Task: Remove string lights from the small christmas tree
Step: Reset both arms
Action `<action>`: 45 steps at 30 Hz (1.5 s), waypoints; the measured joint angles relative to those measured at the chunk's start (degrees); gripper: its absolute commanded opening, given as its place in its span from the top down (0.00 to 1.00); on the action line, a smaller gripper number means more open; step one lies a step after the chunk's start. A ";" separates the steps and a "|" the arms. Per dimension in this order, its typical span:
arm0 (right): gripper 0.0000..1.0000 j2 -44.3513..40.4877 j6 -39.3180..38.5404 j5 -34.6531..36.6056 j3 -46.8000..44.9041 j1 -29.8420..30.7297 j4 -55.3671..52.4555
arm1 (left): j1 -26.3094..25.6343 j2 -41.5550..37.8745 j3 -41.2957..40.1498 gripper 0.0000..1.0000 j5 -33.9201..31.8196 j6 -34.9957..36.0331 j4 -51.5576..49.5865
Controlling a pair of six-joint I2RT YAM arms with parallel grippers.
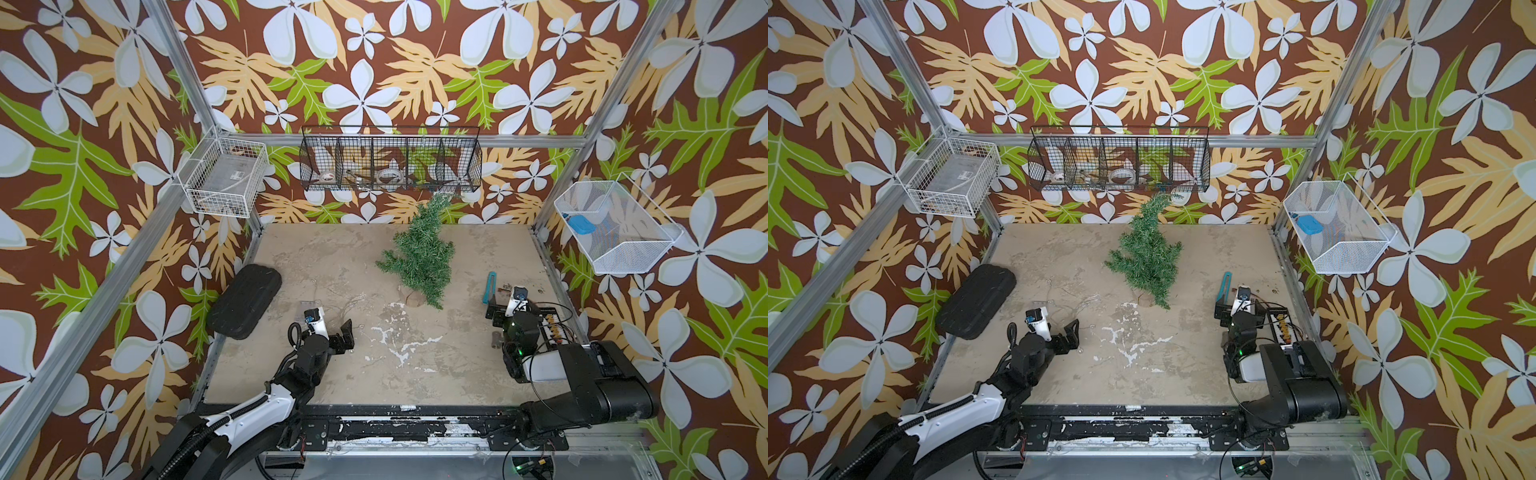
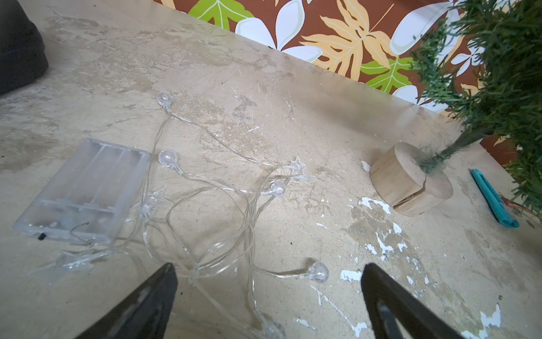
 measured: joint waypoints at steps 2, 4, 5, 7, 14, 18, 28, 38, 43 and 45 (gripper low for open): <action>0.00 0.02 -0.76 -0.52 0.02 0.15 2.21 | 0.00 0.72 0.20 0.00 -0.15 0.02 0.00; 0.00 -0.02 -1.01 -0.61 0.02 0.26 2.93 | 0.00 1.55 0.42 0.00 -0.07 0.00 -0.17; 0.00 -0.02 -1.01 -0.61 0.02 0.24 3.13 | 0.00 1.97 0.74 0.00 0.17 0.00 -0.48; 0.00 -0.04 -1.03 -0.74 0.02 0.24 3.39 | 0.00 2.78 1.44 0.00 0.70 -0.02 -0.68; 0.00 -0.04 -1.18 -1.60 0.33 0.24 3.43 | 0.00 3.41 3.61 0.00 0.87 -1.36 -3.72; 0.00 -0.04 -1.18 -1.60 0.33 0.24 3.43 | 0.00 2.75 3.85 0.00 1.79 -4.28 -4.24; 0.00 -0.04 -1.20 -1.62 0.33 0.24 3.43 | 0.81 15.23 8.46 0.00 -9.27 11.45 15.19; 0.00 -0.04 -1.20 -1.62 0.33 0.24 3.43 | 6.58 13.35 -2.25 0.00 -9.79 25.66 45.53; 0.00 -0.04 -1.20 -1.64 0.33 0.24 3.43 | 11.52 4.42 -0.22 0.00 -8.76 28.11 39.41; 0.00 -0.04 -1.20 -1.64 0.33 0.24 3.43 | 12.07 5.42 0.13 0.00 -7.63 31.10 38.36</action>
